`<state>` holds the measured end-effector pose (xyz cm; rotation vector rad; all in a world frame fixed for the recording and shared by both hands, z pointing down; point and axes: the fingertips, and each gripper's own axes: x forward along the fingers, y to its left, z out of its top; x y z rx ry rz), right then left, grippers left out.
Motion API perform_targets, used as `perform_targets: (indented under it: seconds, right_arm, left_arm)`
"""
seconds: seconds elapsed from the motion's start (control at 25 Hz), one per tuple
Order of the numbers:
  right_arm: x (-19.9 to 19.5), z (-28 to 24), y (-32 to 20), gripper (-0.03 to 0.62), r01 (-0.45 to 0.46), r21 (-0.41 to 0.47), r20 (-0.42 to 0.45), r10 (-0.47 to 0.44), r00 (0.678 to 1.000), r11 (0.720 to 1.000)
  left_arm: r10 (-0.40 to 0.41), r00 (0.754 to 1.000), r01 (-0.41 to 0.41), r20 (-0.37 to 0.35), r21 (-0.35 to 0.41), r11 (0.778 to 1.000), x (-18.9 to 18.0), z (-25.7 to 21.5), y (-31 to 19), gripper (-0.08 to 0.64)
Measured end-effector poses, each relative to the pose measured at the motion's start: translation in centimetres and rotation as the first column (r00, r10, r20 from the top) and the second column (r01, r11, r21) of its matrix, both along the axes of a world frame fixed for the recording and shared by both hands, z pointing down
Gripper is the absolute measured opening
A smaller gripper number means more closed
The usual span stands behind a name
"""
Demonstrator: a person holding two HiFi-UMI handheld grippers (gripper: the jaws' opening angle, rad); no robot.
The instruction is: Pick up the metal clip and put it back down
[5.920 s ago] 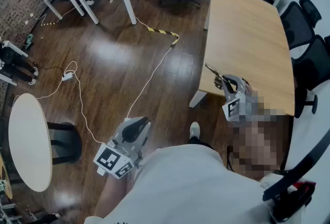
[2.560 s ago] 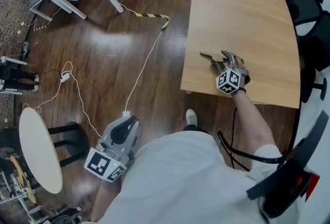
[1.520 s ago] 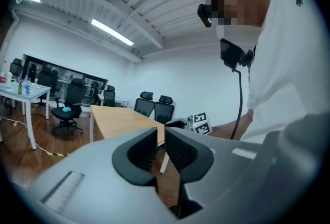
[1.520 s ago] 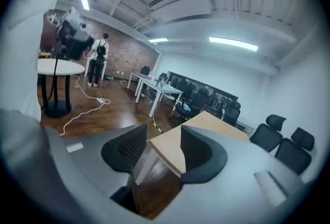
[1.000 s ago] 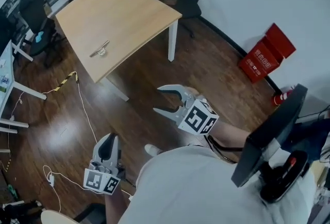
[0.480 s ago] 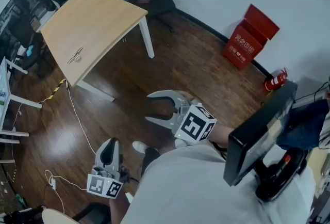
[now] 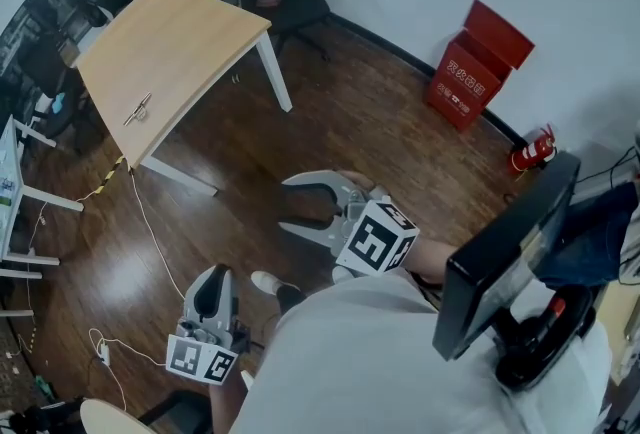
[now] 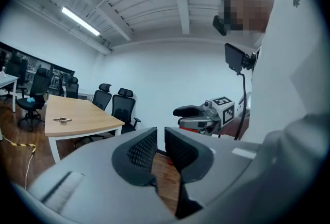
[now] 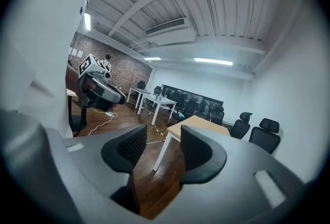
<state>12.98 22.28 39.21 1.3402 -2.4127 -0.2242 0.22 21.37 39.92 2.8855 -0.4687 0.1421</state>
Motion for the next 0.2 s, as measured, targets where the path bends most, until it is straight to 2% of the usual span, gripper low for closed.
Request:
perform_targets:
  seconds: [0.2]
  right_arm:
    - [0.52, -0.21, 0.69, 0.210, 0.000, 0.007, 0.003, 0.000, 1.000, 1.000]
  left_arm:
    - [0.011, 1.000, -0.011, 0.008, -0.005, 1.000, 0.77, 0.27, 1.06, 0.040]
